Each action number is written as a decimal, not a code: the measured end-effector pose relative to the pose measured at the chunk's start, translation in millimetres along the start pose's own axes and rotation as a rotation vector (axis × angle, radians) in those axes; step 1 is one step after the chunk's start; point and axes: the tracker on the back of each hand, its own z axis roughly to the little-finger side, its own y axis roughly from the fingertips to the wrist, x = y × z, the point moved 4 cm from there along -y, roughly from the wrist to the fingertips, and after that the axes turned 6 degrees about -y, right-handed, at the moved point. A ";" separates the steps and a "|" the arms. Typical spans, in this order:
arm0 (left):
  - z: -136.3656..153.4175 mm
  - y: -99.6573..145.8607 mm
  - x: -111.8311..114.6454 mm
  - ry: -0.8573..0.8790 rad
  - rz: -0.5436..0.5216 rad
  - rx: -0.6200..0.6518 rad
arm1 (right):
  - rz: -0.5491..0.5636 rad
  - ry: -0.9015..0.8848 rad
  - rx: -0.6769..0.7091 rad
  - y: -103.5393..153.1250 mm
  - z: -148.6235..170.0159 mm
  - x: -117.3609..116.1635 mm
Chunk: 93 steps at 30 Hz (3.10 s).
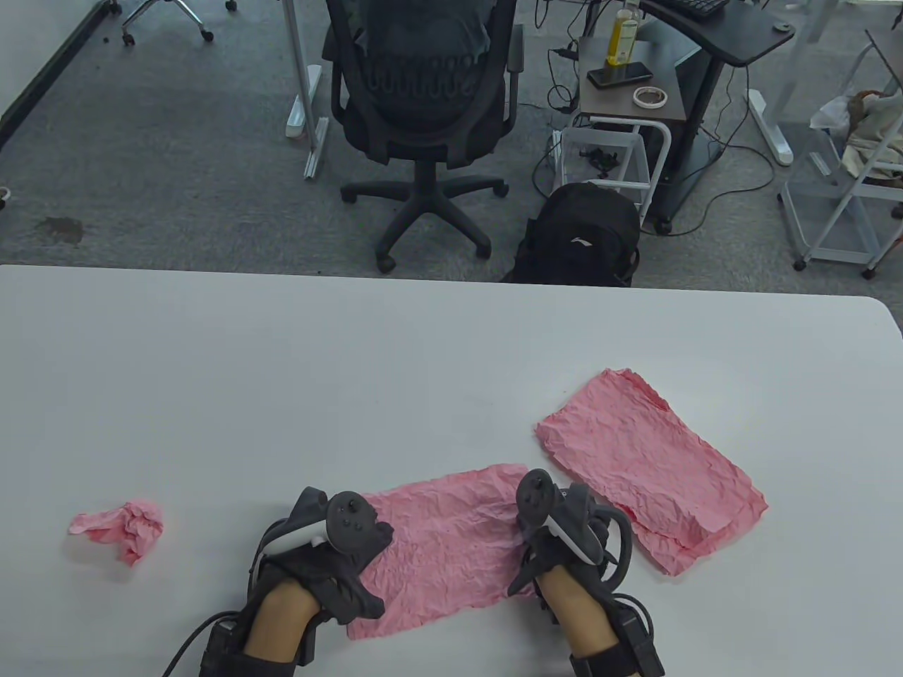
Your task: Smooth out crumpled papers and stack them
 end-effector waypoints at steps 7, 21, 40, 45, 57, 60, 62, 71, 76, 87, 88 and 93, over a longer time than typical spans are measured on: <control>0.0 0.6 -0.1 0.006 -0.004 -0.003 | 0.102 -0.435 0.158 7.3 7.4 12.4; -4.7 -4.6 -0.7 -0.027 -0.033 0.042 | -0.413 -1.213 0.099 2.6 29.0 -23.1; 5.1 29.6 -49.2 -0.076 -0.566 -0.105 | 0.637 -1.344 -0.328 23.8 228.8 64.9; 9.8 29.3 -47.1 -0.063 -0.562 -0.112 | 0.667 -1.037 -0.400 38.7 231.5 75.0; 120.7 102.8 -56.6 0.156 -0.752 -0.555 | 0.783 -0.714 -0.067 50.7 149.5 111.9; 148.6 123.7 -48.6 0.228 -0.769 -0.711 | 0.773 -0.678 0.034 49.4 126.0 111.5; 161.9 139.2 -39.3 0.261 -0.771 -0.872 | 0.740 -0.681 0.042 47.9 119.6 107.9; 202.6 132.0 1.9 0.486 -0.554 -1.010 | 0.647 -0.721 0.046 36.4 115.4 91.7; 206.0 125.9 2.3 0.456 -0.549 -1.005 | 0.636 -0.724 0.064 35.3 111.4 88.9; 166.0 117.2 -42.4 0.256 -0.884 -0.782 | 0.573 -0.720 0.229 32.9 77.8 77.8; 157.5 117.7 -45.8 0.240 -0.922 -0.763 | 0.562 -0.707 0.245 32.7 72.4 75.7; 127.5 115.3 -60.9 0.211 -1.044 -0.608 | 0.500 -0.670 0.345 33.0 44.9 65.0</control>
